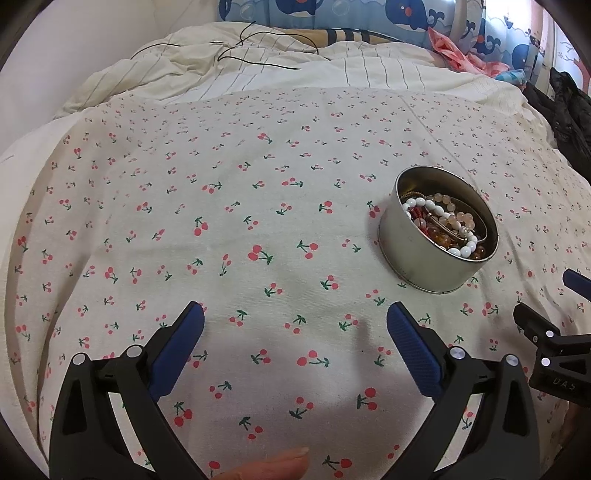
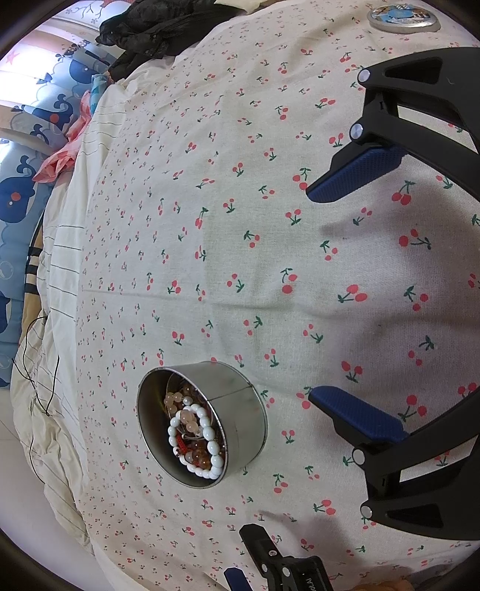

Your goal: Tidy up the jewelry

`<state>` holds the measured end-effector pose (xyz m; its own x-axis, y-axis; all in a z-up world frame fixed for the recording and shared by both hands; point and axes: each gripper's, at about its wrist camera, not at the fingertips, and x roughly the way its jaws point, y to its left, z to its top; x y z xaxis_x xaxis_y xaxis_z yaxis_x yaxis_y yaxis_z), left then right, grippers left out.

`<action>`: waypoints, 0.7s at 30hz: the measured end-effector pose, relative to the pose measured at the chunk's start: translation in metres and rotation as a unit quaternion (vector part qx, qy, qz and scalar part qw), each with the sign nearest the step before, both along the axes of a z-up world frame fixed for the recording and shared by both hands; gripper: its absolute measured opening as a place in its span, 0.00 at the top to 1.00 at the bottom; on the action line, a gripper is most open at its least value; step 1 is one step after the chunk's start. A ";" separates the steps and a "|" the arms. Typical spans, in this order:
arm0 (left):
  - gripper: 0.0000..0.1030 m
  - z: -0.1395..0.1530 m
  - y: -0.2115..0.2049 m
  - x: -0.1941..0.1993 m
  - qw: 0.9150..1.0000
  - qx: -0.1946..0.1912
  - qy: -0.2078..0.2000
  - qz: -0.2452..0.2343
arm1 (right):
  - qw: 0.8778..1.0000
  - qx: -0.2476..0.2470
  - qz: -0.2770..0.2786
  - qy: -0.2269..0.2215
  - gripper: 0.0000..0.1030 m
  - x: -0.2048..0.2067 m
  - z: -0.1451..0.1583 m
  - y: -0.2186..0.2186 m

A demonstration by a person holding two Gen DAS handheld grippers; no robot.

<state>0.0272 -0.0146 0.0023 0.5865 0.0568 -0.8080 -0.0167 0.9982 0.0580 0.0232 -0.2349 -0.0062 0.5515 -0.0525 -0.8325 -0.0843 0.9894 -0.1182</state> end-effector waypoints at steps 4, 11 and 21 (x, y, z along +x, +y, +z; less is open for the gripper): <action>0.07 0.001 0.000 -0.001 1.000 0.001 0.001 -0.001 | 1.000 0.001 0.000 0.000 0.08 -0.001 0.000 0.000; 0.07 0.001 0.000 -0.002 1.000 0.001 0.002 -0.001 | 1.000 0.002 -0.001 -0.001 0.08 -0.001 0.002 -0.001; 0.07 0.000 0.000 -0.002 1.000 0.001 0.001 -0.002 | 1.000 0.002 -0.001 0.000 0.08 -0.001 0.001 -0.001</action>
<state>0.0257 -0.0148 0.0026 0.5843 0.0560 -0.8096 -0.0131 0.9981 0.0596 0.0221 -0.2361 -0.0053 0.5516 -0.0499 -0.8326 -0.0824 0.9901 -0.1139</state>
